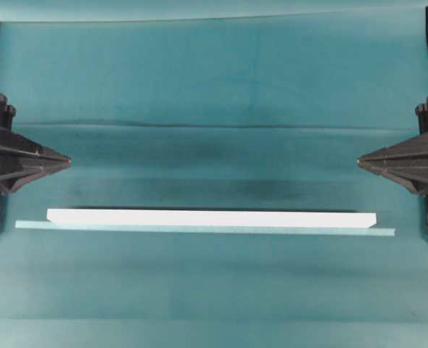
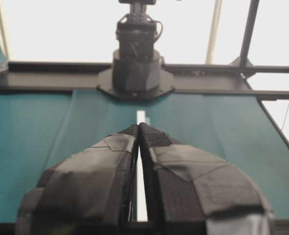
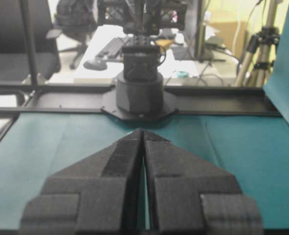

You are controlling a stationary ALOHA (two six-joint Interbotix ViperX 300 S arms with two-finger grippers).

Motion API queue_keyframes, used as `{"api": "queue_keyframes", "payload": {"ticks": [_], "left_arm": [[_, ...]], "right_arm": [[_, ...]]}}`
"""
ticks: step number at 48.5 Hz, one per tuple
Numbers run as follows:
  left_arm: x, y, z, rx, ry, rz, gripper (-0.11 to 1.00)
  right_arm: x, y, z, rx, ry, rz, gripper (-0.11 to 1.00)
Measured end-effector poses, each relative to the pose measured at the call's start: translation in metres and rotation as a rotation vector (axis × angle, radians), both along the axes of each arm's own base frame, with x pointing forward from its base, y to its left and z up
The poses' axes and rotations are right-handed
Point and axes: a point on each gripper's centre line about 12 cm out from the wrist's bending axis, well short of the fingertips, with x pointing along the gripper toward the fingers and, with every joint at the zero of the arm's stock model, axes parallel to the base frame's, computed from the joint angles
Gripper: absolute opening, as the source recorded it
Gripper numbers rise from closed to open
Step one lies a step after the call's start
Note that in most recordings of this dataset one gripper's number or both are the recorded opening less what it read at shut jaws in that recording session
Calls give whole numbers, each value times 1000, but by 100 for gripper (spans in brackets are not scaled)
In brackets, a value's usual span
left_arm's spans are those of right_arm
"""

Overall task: Lift a wooden board with both hands.
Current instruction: 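Move both grippers inward and down over the white board's two ends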

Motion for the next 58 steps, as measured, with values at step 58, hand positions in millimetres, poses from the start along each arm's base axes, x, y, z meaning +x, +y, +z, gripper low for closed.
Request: {"api": "queue_keyframes", "payload": {"ticks": [58], "left_arm": [[57,-7,19,-137,730,22,11]], "right_arm": [[64,-3,-17,290,867,-54,23]]}}
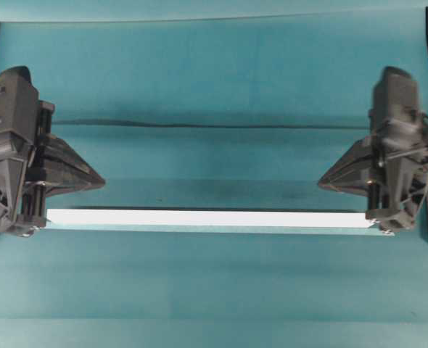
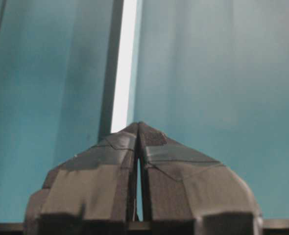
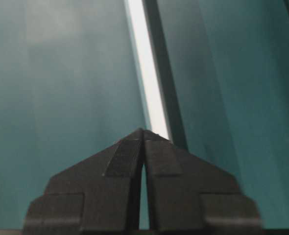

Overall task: Lift a wooden board with both hands.
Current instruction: 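Move both grippers inward and down over the white board's two ends, then lower both open grippers onto the board and close them on it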

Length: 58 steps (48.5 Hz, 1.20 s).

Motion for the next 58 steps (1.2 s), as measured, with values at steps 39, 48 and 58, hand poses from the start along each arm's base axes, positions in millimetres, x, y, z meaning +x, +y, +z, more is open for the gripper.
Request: {"api": "queue_keyframes", "payload": {"ticks": [39,48,58], "left_arm": [[30,1,-68,90,399,-76,97],[55,0,-87,114,482,-111,97],[74,0,-124,111,585,-115,97]], "right_arm": [[56,-6,-39,-185,449,151,94],[69,2,-58,-190,462,183,94],[78,6,-85,-188,520,204,94]]}}
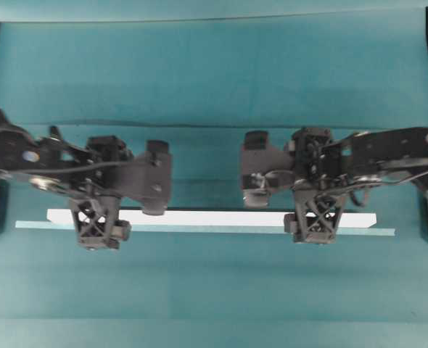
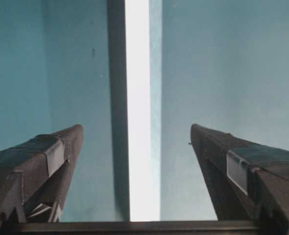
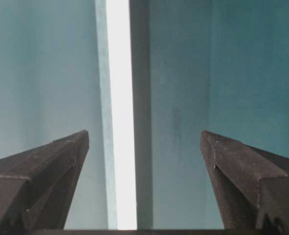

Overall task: Lift a wooden board with both hands.
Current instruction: 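Lower both open grippers onto the board and close them on it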

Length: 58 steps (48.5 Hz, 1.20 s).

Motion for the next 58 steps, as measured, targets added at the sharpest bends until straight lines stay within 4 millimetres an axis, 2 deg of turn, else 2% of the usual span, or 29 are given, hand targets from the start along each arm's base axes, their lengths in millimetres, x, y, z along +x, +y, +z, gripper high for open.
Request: {"api": "queue_keyframes", "payload": {"ticks": [15,38,46,58], "left_arm": [[8,-1,-21,-3,-15,1,97],[5,-1,-56,0,32,-7,97],[4,-1,-67,-1,42,-7,97],[4,-2,-69,-2,43,-4,97]], "right_arm": [[7,8,-29,0,31,24,94],[-2,12,-67,-1,71,40,94],[-4,12,-75,-1,72,40,94],[-4,12,-81,-1,81,40,94]]}}
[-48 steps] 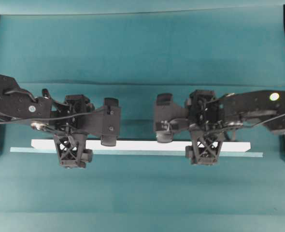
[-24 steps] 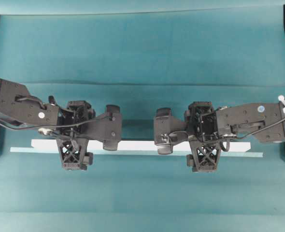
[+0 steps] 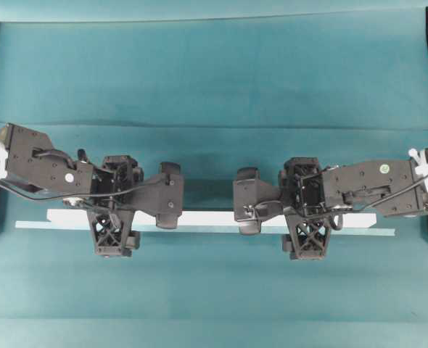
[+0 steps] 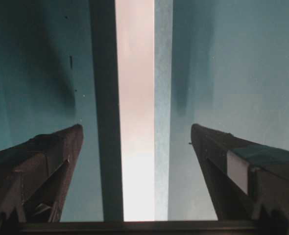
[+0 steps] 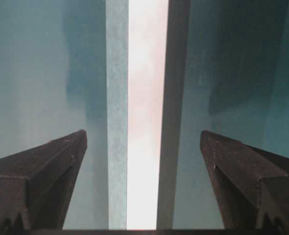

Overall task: Lift a wooden board with both hands.
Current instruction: 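Lower both open grippers onto the board and close them on it, then lift the white board with both grippers and raise it upward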

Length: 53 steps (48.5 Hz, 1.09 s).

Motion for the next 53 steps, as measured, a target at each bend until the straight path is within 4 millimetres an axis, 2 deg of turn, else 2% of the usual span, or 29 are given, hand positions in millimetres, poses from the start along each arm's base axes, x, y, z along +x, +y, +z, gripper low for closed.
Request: {"api": "queue_keyframes", "payload": {"ticks": [10,15,19,24,27,30,53], "left_arm": [[-1,0,-1,0,5,3,96],[-2,0,-1,-5,11,18,88],[-4,0,-2,-5,26,21,73],[-6,0,-4,-2,37,16,44],[-8,0,-5,0,43,10,26],[-9,0,-6,0,46,6,18],[-9,0,-5,2,46,4,18]], "right_arm": [[1,0,-2,0,-6,0,93],[1,0,-2,1,-9,-1,83],[1,0,-2,1,-6,-1,63],[1,0,-4,0,0,-1,31],[1,0,-4,1,0,-3,21],[1,-1,-4,0,0,-4,22],[1,0,-4,2,0,-4,22]]}}
